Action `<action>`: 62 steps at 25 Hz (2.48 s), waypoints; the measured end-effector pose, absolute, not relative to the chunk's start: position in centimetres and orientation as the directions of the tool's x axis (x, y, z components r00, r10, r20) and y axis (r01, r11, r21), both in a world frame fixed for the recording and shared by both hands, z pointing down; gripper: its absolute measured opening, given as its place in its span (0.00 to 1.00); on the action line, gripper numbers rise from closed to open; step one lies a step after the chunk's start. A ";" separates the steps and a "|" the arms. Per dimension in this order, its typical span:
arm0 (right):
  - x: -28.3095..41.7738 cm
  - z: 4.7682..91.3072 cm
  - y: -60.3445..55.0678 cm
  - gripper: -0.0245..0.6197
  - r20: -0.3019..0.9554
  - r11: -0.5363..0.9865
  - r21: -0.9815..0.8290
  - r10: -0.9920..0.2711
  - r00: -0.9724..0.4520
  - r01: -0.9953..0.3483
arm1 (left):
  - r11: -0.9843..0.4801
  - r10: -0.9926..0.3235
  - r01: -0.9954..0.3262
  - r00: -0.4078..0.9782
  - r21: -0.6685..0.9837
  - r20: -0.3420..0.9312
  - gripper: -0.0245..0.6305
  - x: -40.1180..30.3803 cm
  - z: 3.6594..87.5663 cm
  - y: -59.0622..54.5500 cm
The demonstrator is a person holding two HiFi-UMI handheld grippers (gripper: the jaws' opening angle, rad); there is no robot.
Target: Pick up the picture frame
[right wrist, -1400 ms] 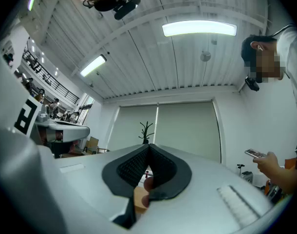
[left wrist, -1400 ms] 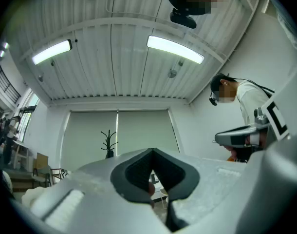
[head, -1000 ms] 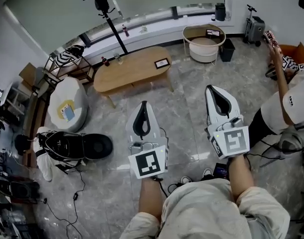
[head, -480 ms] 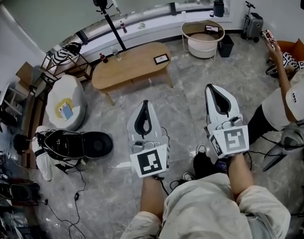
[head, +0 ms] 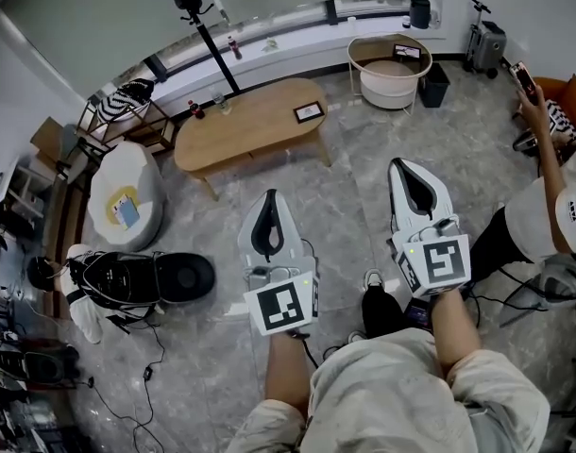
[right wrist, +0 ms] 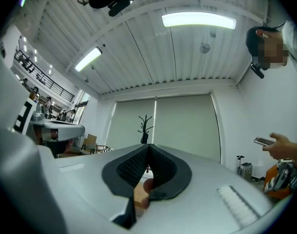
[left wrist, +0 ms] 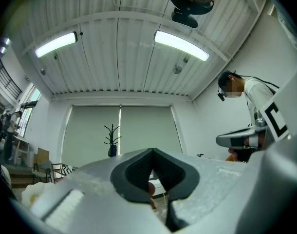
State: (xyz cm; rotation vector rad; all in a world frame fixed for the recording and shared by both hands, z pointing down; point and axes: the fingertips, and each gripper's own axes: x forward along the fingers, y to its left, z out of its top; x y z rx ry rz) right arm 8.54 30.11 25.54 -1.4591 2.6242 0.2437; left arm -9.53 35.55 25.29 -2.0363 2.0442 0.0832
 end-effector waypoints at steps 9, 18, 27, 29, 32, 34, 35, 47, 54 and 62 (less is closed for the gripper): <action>10.0 26.5 22.6 0.04 -0.198 0.519 0.082 -0.828 -0.524 -0.851 | 0.005 -0.977 -0.990 0.026 -0.143 -0.213 0.04 -7.6 25.8 27.5; 13.1 26.9 14.9 0.04 -0.213 0.512 0.032 -0.835 -0.507 -0.858 | 0.008 -0.977 -0.988 0.025 -0.156 -0.210 0.04 -5.0 25.9 20.0; 14.3 26.4 7.3 0.04 -0.212 0.518 0.006 -0.835 -0.508 -0.855 | 0.027 -0.979 -0.986 0.007 -0.164 -0.202 0.04 -4.1 25.1 13.0; 14.7 26.7 6.0 0.04 -0.212 0.523 -0.001 -0.833 -0.511 -0.852 | 0.037 -0.980 -0.985 -0.003 -0.168 -0.200 0.04 -3.8 25.4 11.9; 14.8 27.1 4.2 0.04 -0.215 0.534 -0.014 -0.827 -0.519 -0.845 | 0.054 -0.982 -0.982 -0.020 -0.180 -0.188 0.04 -3.6 25.7 10.4; 14.6 27.2 3.1 0.04 -0.212 0.545 -0.013 -0.821 -0.530 -0.839 | 0.058 -0.981 -0.981 -0.022 -0.183 -0.191 0.04 -3.5 25.8 9.5; 14.4 27.2 2.6 0.04 -0.212 0.549 -0.014 -0.819 -0.534 -0.836 | 0.059 -0.981 -0.981 -0.023 -0.184 -0.193 0.04 -3.6 25.8 9.0; 13.2 27.3 -1.6 0.04 -0.204 0.565 -0.012 -0.809 -0.551 -0.825 | 0.074 -0.981 -0.982 -0.041 -0.173 -0.188 0.04 -4.6 26.1 5.1; 13.5 27.6 -3.4 0.04 -0.205 0.537 0.048 -0.820 -0.535 -0.842 | 0.049 -0.978 -0.986 -0.015 -0.162 -0.207 0.04 -5.0 26.8 2.3; 11.7 26.7 -6.6 0.04 -0.213 0.514 0.069 -0.830 -0.516 -0.855 | 0.028 -0.976 -0.986 0.008 -0.161 -0.219 0.04 -7.0 26.3 -1.2</action>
